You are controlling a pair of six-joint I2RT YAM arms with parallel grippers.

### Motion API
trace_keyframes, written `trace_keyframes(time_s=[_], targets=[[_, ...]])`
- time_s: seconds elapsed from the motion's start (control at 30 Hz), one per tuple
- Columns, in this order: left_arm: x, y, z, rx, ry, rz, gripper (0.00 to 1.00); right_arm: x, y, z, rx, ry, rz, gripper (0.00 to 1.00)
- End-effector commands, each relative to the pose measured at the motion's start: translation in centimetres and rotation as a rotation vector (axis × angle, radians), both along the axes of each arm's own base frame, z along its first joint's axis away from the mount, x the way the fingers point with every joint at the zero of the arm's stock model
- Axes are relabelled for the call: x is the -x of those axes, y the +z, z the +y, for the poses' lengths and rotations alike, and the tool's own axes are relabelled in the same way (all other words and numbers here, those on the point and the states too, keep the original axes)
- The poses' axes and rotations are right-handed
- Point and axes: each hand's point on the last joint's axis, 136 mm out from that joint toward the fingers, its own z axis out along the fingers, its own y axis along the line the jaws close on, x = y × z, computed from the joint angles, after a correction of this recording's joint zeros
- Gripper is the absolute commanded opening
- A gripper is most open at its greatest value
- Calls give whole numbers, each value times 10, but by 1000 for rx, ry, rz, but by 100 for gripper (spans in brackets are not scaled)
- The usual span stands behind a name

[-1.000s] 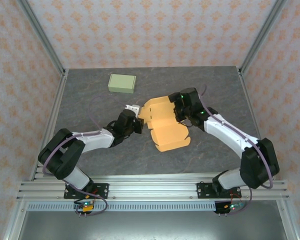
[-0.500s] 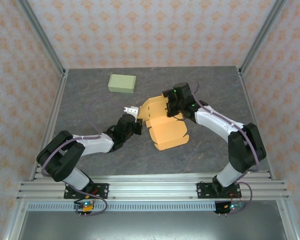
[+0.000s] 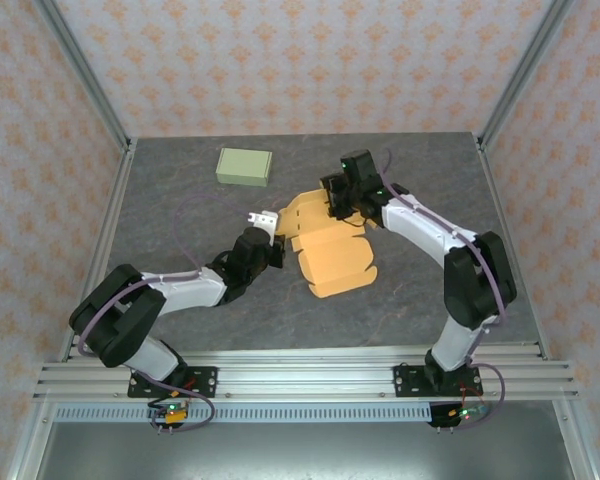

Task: Fold the paper box

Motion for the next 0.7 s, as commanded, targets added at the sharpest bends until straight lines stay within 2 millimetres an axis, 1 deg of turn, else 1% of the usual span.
trace_keyframes(time_s=[0.0, 0.07, 0.13, 0.2, 0.33, 0.37, 0.4, 0.43, 0.47, 0.5, 0.57, 0.63, 0.67], targets=[[-11, 13, 3, 6, 61, -41, 9, 10, 17, -22, 74, -24, -54, 26], [-14, 4, 2, -6, 68, -11, 9, 17, 17, -34, 104, -52, -79, 15], [-17, -2, -4, 2, 61, 16, 9, 24, 15, -42, 120, -61, -96, 9], [-17, -6, -10, 24, 44, 37, 10, 32, 6, -45, 133, -54, -99, 5], [-16, -7, -26, 80, -20, 62, 13, 43, -18, -45, 119, -32, -91, 3], [-15, -7, -31, 94, -36, 74, 16, 44, -23, -44, 116, -20, -93, 3], [-14, -6, -35, 115, -51, 87, 24, 45, -25, -43, 113, -4, -98, 3], [-13, -7, -40, 139, -68, 101, 40, 46, -27, -42, 113, 8, -111, 3], [-12, -8, -44, 162, -79, 117, 47, 48, -29, -42, 114, 14, -120, 3], [-11, -9, -47, 196, -87, 136, 52, 49, -29, -43, 115, 15, -137, 3], [-9, -13, -48, 255, -92, 167, 57, 51, -28, -48, 121, 11, -181, 2], [-9, -19, -43, 303, -89, 208, 59, 51, -17, -52, 125, 21, -267, 2], [-8, -21, -42, 323, -100, 223, 64, 50, -10, -51, 131, 42, -319, 2]])
